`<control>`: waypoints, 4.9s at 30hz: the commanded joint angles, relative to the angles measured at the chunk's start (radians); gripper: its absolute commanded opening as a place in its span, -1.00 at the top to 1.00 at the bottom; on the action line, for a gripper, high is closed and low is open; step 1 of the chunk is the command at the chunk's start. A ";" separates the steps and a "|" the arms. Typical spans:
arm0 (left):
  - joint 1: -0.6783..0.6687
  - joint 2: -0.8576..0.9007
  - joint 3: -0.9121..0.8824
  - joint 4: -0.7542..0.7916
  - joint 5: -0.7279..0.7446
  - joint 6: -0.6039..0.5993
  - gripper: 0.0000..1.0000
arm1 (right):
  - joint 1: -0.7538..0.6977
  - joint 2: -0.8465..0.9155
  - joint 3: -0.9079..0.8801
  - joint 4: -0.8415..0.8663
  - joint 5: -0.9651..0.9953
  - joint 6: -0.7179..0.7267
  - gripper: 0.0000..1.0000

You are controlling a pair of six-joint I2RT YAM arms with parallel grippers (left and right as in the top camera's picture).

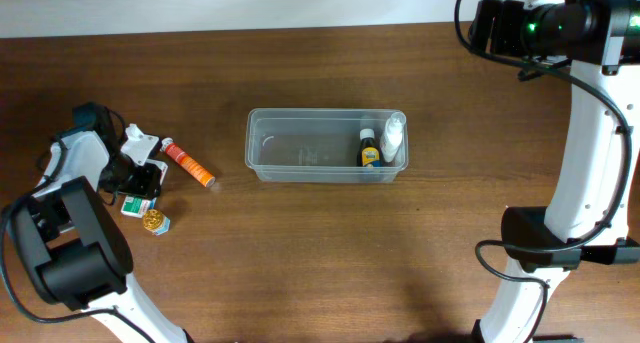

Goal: Pack container
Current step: 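Grasp the medicine box with the left gripper and lift it, then carry the medicine box toward the container, then lower the medicine box into the container's middle and release, then move the left gripper to the orange tablet tube and grasp it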

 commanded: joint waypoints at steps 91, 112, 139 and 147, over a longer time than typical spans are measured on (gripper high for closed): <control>-0.833 0.343 0.880 -0.342 0.061 0.483 -0.52 | 0.003 -0.015 0.011 -0.006 -0.005 0.001 -0.97; -0.620 0.197 1.111 -0.628 -0.174 -0.334 -0.60 | 0.003 -0.015 0.011 -0.006 -0.005 0.001 -0.97; -0.206 0.196 0.643 -0.558 0.352 -0.465 -0.99 | 0.003 -0.015 0.011 -0.006 -0.005 0.001 -0.97; -0.206 0.201 0.547 -0.493 0.333 -0.465 -0.99 | 0.003 -0.015 0.011 -0.006 -0.005 0.001 -0.97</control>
